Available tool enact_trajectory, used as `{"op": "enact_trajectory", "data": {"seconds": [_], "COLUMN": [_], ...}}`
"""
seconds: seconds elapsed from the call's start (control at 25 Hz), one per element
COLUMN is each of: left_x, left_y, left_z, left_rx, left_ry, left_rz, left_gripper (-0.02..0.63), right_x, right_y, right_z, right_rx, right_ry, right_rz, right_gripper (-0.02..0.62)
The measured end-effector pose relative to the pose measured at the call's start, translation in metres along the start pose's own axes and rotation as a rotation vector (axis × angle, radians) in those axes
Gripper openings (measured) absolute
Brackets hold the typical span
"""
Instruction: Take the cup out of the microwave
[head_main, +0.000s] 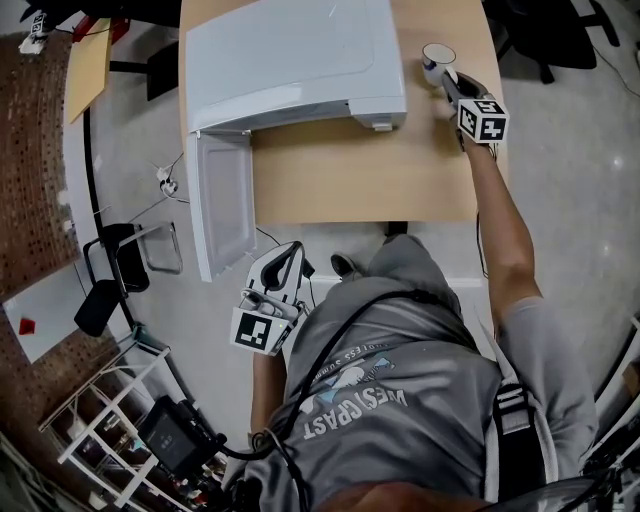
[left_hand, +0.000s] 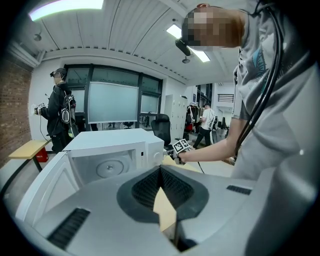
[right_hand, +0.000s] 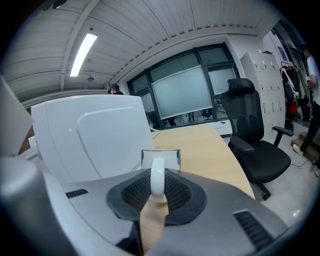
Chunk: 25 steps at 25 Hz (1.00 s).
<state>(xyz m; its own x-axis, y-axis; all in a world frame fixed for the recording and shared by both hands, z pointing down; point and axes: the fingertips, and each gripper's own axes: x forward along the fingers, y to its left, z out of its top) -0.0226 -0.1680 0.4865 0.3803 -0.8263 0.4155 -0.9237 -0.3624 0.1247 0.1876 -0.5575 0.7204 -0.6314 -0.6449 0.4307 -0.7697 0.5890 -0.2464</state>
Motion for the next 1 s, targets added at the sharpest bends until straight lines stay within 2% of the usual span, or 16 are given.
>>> {"op": "enact_trajectory", "data": {"seconds": [0.28, 0.52, 0.76, 0.84, 0.92, 1.0], "left_x": [0.006, 0.013, 0.012, 0.034, 0.067, 0.078], "left_y": [0.002, 0.007, 0.007, 0.007, 0.01, 0.014], "left_z": [-0.007, -0.009, -0.012, -0.031, -0.063, -0.07], "left_rx": [0.007, -0.022, -0.005, 0.042, 0.084, 0.082], "left_ry": [0.033, 0.035, 0.043, 0.062, 0.124, 0.152], "left_rz": [-0.018, -0.016, -0.017, -0.049, -0.067, -0.051], "left_gripper": [0.043, 0.043, 0.043, 0.043, 0.043, 0.043], "right_x": [0.005, 0.008, 0.005, 0.014, 0.036, 0.051], "right_y": [-0.005, -0.003, 0.007, -0.012, -0.04, -0.044], "right_z": [-0.007, -0.008, -0.018, -0.035, -0.061, -0.068], "right_rx": [0.004, 0.003, -0.008, -0.015, -0.024, -0.03], "right_ry": [-0.011, -0.044, -0.066, -0.061, -0.048, -0.041], "right_rz": [0.003, 0.004, 0.013, 0.006, 0.006, 0.016], "right_gripper": [0.067, 0.067, 0.067, 0.067, 0.067, 0.067]}}
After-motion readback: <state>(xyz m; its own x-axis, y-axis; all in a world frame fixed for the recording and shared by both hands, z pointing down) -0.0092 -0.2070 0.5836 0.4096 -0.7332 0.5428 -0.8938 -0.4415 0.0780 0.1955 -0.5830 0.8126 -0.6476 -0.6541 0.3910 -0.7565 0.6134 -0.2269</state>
